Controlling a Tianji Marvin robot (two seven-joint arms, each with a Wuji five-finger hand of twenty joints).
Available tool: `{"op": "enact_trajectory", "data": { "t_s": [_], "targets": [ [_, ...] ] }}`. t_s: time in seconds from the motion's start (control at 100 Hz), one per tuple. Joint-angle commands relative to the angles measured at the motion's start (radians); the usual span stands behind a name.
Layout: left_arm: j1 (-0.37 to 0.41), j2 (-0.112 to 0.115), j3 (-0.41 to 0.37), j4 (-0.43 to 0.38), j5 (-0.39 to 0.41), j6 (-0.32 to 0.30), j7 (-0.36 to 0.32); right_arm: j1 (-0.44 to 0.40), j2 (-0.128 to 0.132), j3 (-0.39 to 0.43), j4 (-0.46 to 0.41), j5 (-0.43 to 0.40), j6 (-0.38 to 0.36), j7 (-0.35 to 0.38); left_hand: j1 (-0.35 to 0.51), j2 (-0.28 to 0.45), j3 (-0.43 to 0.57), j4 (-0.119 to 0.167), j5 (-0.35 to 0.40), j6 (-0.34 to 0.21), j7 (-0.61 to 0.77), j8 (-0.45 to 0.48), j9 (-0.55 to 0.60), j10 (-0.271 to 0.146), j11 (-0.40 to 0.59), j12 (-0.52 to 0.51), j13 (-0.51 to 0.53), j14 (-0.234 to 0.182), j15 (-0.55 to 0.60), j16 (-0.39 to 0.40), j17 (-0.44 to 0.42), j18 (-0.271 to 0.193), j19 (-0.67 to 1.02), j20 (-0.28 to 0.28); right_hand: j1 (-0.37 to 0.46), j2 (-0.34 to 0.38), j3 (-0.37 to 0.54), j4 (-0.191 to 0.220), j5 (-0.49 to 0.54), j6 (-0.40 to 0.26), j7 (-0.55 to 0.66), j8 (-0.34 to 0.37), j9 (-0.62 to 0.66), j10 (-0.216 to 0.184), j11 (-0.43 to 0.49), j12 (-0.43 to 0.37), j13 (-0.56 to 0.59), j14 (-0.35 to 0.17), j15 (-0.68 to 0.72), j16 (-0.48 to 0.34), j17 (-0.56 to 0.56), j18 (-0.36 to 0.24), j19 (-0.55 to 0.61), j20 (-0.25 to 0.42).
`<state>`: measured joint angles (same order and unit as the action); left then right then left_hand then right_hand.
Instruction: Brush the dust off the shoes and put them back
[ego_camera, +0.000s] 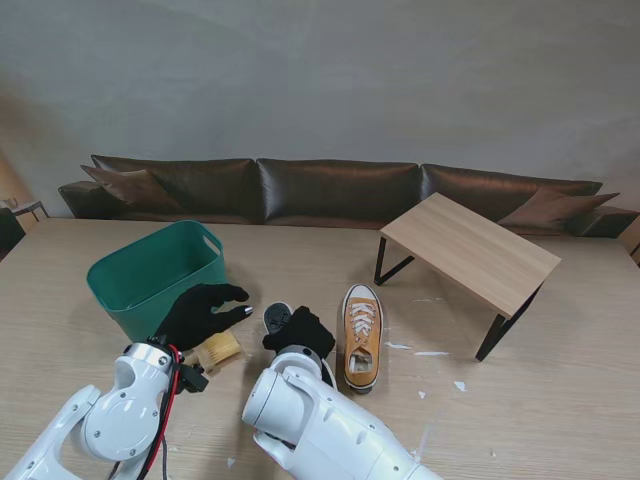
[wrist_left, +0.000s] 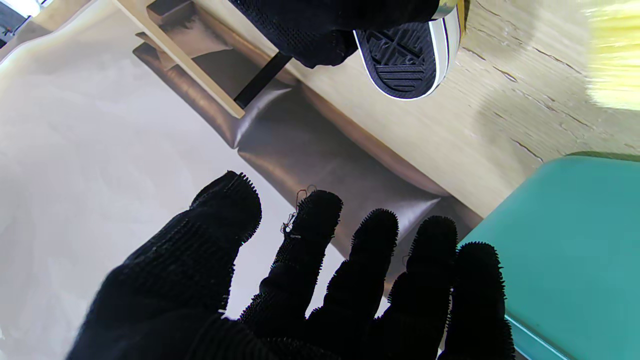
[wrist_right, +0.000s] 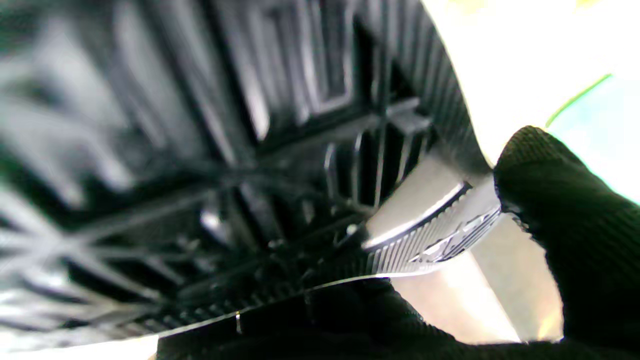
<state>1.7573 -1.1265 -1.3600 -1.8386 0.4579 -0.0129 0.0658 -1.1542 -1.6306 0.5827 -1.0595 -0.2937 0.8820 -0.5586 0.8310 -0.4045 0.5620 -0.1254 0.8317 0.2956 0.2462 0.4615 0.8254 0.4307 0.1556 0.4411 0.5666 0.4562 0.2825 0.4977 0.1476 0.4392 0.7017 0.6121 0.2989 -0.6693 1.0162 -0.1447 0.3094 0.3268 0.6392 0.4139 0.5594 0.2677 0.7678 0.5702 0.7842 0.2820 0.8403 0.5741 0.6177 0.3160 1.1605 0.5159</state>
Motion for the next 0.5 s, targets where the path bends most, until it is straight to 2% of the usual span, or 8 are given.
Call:
{"op": "enact_trajectory", "data": {
  "t_s": [0.0, 0.49],
  "targets": [
    [0.005, -0.002, 0.004, -0.006, -0.002, 0.004, -0.019, -0.002, 0.003, -0.003, -0.022, -0.006, 0.002, 0.02, -0.004, 0.042, -0.019, 0.041, 0.022, 0.003, 0.006, 0.008, 0.013, 0.009, 0.0, 0.015, -0.001, 0.033, 0.02, 0.019, -0.006, -0.028, 0.028, 0.022, -0.008, 0.004, 0.03, 0.031, -0.06, 0.004, -0.004, -0.018, -0.042, -0.023, -0.007, -0.014, -0.034, -0.015, 0.014, 0.003, -0.384, -0.042, 0.002, 0.031],
    [0.006, 0.0, 0.024, -0.005, -0.006, 0.023, -0.032, 0.005, 0.04, -0.005, -0.087, -0.038, 0.012, 0.063, -0.001, 0.055, -0.038, 0.04, 0.044, 0.018, 0.023, 0.025, 0.039, 0.013, 0.015, 0.047, 0.015, 0.047, 0.059, 0.048, -0.003, -0.022, 0.083, 0.036, -0.012, 0.02, 0.006, 0.034, -0.069, -0.032, 0.011, -0.049, -0.026, -0.034, -0.021, -0.03, -0.025, -0.018, 0.006, -0.001, -0.384, -0.053, -0.021, 0.047]
  ]
}}
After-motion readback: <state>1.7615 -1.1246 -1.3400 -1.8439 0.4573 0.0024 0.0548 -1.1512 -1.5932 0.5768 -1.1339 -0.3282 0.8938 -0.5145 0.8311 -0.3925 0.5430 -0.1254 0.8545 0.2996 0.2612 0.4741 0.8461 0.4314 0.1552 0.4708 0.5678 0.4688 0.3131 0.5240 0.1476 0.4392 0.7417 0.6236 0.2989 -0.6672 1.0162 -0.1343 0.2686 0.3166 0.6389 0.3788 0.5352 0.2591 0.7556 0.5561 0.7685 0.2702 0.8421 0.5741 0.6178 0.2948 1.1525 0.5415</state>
